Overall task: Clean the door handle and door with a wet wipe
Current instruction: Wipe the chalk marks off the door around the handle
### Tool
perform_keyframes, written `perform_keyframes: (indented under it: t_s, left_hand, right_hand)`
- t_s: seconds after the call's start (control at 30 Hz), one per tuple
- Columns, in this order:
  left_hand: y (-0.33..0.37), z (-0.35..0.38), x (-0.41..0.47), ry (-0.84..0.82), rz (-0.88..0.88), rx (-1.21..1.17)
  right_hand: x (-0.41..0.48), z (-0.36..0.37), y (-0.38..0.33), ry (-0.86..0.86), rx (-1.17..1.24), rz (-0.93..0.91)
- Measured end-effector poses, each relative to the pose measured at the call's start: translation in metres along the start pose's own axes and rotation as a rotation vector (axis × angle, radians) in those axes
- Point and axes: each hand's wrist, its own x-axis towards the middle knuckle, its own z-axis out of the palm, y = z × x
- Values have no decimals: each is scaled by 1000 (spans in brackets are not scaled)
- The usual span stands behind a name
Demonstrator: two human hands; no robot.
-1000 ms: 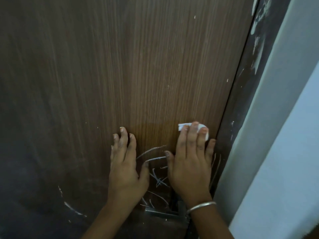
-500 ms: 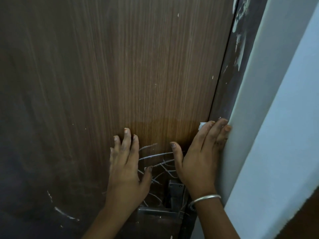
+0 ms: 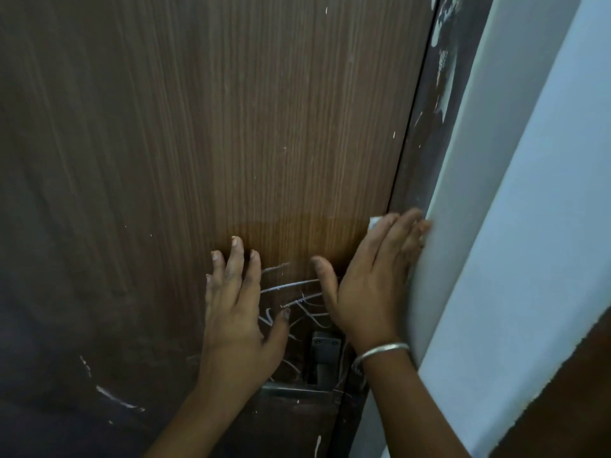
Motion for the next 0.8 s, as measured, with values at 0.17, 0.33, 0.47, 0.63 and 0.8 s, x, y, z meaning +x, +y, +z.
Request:
perform_keyframes:
  t_s: [0.17,0.33,0.47,0.63,0.8]
  left_hand:
    - [3,2,-5,47,8,6]
    - [-2,-2,-7,86,-4,-30]
    - [-3,-5,-15,67,-44,-40]
    - [1,-5,-24,25,-97,-66]
    - [-1,-3,-25,14,-70,-78]
  right_hand:
    - [25,-11,-2,43,-33,-21]
    - [-26,3,6,-85,-42,11]
    - [-68,10,17,-88,-30,7]
    - [-63,-2,16,40,116,82]
    - [-51,-16,16,31,180,-4]
